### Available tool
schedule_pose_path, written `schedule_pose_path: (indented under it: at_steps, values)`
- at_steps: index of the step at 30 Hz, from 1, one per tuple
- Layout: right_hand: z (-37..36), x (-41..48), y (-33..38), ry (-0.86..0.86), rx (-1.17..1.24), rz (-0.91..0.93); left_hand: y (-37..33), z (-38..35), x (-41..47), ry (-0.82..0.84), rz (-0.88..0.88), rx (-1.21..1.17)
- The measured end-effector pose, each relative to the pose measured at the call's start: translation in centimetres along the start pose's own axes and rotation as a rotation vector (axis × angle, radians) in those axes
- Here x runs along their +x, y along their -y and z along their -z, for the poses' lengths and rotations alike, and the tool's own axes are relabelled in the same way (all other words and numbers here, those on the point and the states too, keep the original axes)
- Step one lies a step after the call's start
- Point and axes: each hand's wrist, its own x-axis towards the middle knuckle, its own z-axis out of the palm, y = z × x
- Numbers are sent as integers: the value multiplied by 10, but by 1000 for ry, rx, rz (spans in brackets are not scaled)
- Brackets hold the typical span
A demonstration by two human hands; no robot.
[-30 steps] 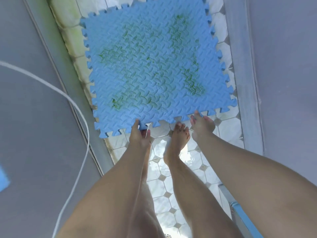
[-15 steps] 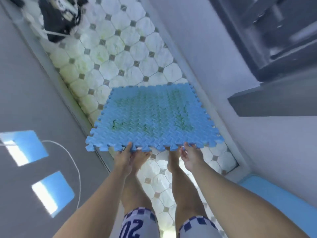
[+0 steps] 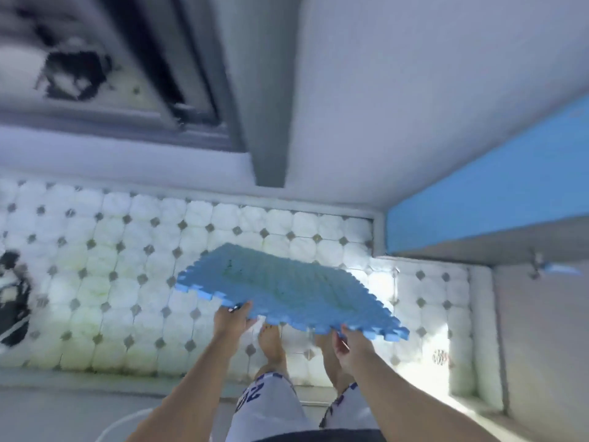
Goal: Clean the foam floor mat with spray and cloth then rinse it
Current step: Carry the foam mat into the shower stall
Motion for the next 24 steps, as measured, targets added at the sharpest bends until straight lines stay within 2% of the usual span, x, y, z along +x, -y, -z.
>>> schedule_pose_path:
  at_steps: [5, 9, 13, 16, 20, 24]
  values:
    - [88, -2, 48, 10, 414, -74, -13, -99, -50, 171, -111, 449]
    - [172, 10, 79, -26, 669, -121, -1, -206, -105, 305, -194, 740]
    - [246, 27, 102, -89, 865, -154, 30, -312, -151, 391, -259, 911]
    - [286, 37, 121, -128, 941, -108, 57, -380, -171, 460, -307, 1015]
    - [330, 47, 157, -160, 1008, -49, 87, -444, -179, 500, -347, 1153]
    - [357, 61, 183, -262, 1091, -54, 117, -481, -210, 535, -344, 1163]
